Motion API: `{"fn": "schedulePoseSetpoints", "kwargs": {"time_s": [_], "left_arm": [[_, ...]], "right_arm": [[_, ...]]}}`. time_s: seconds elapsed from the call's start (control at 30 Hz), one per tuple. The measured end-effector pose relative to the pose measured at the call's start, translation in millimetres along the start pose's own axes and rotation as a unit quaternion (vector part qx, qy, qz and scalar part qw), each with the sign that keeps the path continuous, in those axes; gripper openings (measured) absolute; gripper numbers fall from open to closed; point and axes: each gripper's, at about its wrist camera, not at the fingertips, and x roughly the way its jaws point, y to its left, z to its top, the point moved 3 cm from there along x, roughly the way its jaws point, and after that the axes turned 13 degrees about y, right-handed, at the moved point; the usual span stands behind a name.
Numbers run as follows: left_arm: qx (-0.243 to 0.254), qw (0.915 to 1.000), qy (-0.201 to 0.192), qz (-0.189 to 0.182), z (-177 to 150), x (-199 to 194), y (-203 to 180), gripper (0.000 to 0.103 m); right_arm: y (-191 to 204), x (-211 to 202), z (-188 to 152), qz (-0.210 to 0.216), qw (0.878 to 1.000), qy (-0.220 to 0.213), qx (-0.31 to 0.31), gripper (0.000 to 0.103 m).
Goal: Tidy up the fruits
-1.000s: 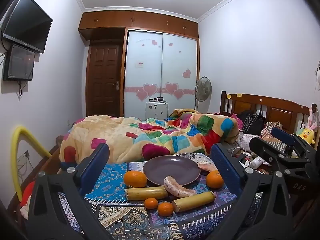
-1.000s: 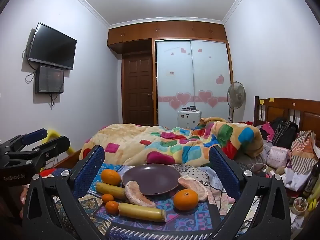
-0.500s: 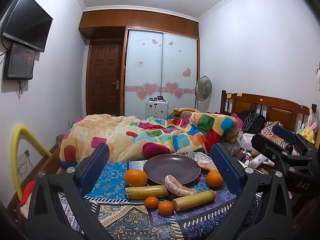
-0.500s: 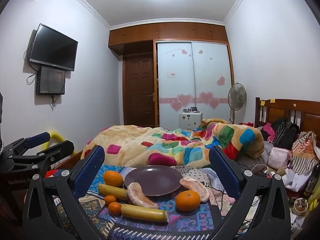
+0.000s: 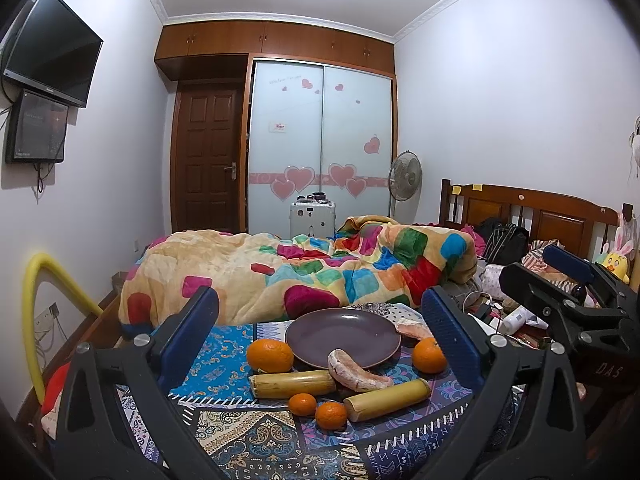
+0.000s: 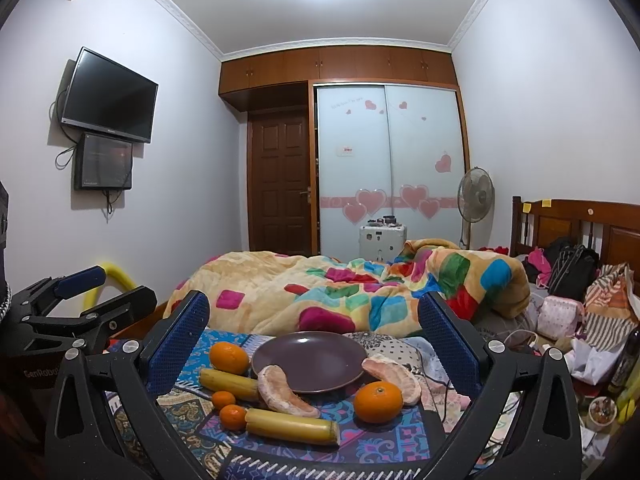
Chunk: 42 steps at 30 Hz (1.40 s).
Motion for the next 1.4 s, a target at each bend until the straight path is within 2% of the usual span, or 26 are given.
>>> {"fn": "schedulePoseSetpoints", "kwargs": {"time_s": [1.4], "left_arm": [[-0.006,0.9999,0.005,0.007,-2.2,11.7,4.5,0.103]], "right_arm": [[-0.9,9.6,-4.3,0.005,1.0,0.009,0.012,0.103]]}}
